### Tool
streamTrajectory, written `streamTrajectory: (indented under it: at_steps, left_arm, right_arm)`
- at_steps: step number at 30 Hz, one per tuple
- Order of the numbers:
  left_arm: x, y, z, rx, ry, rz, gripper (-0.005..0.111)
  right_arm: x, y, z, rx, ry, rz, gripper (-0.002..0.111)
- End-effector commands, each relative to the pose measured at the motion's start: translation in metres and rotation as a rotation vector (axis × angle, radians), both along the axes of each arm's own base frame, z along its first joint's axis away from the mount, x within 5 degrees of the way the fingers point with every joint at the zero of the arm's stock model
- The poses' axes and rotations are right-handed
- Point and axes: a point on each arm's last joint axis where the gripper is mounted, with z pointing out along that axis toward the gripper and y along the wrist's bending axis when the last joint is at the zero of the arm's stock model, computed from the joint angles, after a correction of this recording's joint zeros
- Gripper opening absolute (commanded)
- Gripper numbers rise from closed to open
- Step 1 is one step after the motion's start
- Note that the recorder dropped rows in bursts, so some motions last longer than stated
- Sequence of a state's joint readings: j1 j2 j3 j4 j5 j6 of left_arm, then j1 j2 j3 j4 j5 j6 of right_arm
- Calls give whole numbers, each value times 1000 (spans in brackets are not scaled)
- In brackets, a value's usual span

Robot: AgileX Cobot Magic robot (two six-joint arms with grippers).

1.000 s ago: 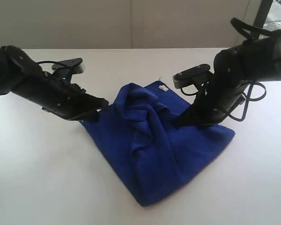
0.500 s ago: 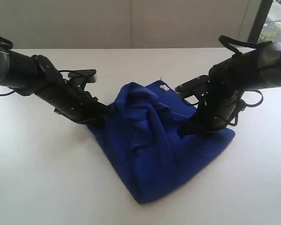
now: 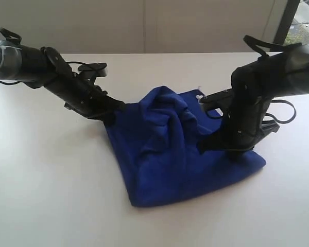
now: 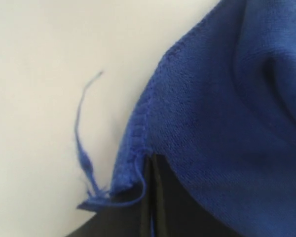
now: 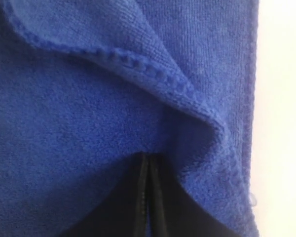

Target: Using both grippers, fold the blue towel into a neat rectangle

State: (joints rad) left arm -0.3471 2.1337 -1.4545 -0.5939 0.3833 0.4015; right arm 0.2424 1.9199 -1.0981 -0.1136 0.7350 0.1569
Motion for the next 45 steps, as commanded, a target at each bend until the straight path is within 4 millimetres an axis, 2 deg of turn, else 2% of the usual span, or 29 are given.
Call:
streamTrajectory:
  at_steps: [1,6,14,19,22,25,28,32,37,42,45]
  left_arm:
    - [6,4,-14,50,1,-50,0]
    - [12,-2,2,31,-8,-102,0]
    - [11,-7,55,-13,-35,-175,0]
    - [2,-5,92,4,-90,-179,0]
    - [-10,-11,104,25,-81,-215,0]
    - [-19,-25,104,63,-63,-237,0]
    - [-30,-38,92,119,-47,-220,0]
    - [-41,-38,71,169,18,-179,0]
    - [-49,-34,53,170,69,-132,0]
    - [-54,-33,44,158,100,-118,0]
    - [-54,-33,45,158,100,-120,0]
  right_arm:
    - [-8,5,-5,33,77,-49,0]
    - [-9,8,-1,43,60,-43,0]
    - [-6,9,40,92,-109,-38,0]
    - [0,-7,56,115,-201,-81,0]
    - [7,-18,57,163,-245,-115,0]
    - [12,-21,60,262,-289,-95,0]
    - [18,-26,64,354,-337,-132,0]
    - [26,-34,67,395,-408,-188,0]
    - [46,-29,58,446,-415,-196,0]
    - [71,-21,40,531,-398,-213,12]
    - [79,-16,32,556,-381,-155,20]
